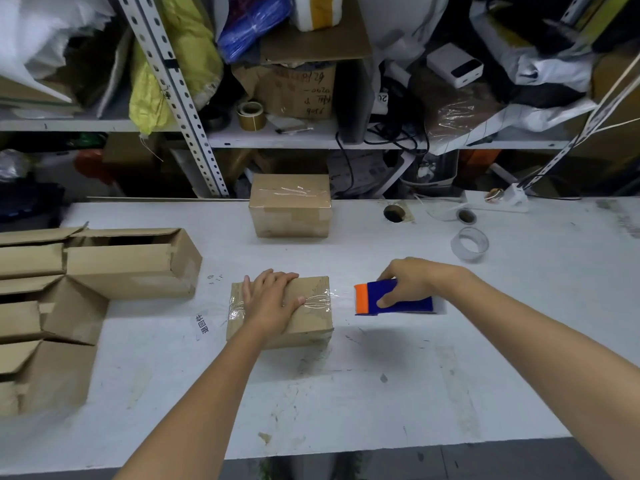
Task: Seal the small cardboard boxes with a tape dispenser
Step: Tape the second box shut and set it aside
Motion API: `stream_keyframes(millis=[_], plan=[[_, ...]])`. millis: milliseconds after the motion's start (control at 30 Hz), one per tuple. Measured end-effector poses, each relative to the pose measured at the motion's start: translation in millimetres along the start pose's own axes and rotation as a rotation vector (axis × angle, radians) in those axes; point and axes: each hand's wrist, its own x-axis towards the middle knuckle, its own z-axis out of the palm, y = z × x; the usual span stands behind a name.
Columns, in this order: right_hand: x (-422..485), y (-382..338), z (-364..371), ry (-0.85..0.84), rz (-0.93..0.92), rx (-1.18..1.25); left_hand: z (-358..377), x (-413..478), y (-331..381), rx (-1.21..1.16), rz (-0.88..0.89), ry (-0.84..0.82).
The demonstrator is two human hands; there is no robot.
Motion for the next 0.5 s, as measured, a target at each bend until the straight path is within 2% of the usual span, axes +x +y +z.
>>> stream_keyframes(millis=[167, 300, 500], plan=[[28.3, -37.8, 29.3, 0.047, -0.050, -0.036, 1.6, -1.4, -0.1, 0.002, 0.004, 0.019], [39.5, -60.2, 52.3, 0.214, -0.058, -0.206, 0.0, -1.2, 0.4, -0.012, 0.000, 0.011], [42.3, -44.8, 71.1, 0.246, -0.030, -0.068, -8.1, -0.4, 3.9, 0.060, -0.024, -0.043]])
